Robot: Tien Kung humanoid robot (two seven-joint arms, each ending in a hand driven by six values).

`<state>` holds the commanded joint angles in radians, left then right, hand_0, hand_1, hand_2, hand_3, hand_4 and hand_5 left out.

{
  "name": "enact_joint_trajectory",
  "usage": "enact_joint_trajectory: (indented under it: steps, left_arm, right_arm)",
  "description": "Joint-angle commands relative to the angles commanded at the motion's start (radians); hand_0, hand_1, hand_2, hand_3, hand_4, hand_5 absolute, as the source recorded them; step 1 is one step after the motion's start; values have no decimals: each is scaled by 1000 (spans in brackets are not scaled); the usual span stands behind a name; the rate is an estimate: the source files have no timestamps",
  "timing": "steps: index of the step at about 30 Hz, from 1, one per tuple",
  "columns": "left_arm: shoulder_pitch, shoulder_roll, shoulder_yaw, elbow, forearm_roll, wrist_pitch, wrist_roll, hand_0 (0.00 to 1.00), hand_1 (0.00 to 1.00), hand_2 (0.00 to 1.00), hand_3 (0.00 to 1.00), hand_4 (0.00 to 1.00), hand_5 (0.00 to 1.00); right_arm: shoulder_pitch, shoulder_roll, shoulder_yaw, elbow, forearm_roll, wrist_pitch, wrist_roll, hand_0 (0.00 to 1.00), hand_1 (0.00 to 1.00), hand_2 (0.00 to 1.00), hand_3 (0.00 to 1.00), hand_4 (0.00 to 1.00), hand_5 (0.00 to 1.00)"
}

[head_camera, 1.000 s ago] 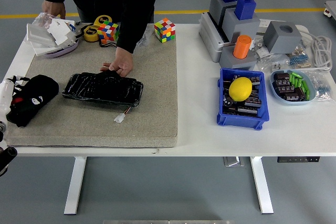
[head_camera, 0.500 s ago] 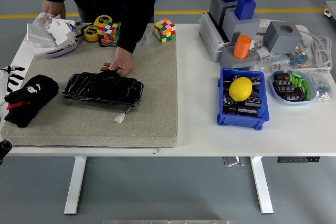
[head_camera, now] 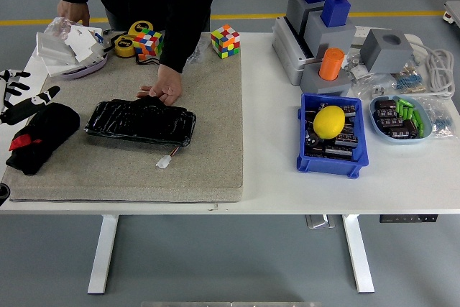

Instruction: Pick the rag up,wipe the panel,place it on the desk

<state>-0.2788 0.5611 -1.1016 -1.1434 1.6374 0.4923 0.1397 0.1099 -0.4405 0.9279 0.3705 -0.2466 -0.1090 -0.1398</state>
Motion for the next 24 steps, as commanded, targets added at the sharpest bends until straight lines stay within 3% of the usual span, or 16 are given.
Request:
enact_joint_trajectory:
  steps: [5,12,24]
  left_arm:
    - [41,14,-64,-92,13,-17,42,390,607,655,764,998,786]
    - [95,26,-154,-223,2,-12,50,384,606,654,763,998,801]
    - [108,24,-167,-279,-23,-12,47,387,606,644,762,998,804]
  right_arm:
    - [6,1,-5,-3,0,-3,2,720,613,673,612,998,603]
    - [8,6,-14,-13,7,-4,0,720,616,673,612,998,604]
    - [9,16,-27,-10,5,-9,2,720,616,673,612,998,603]
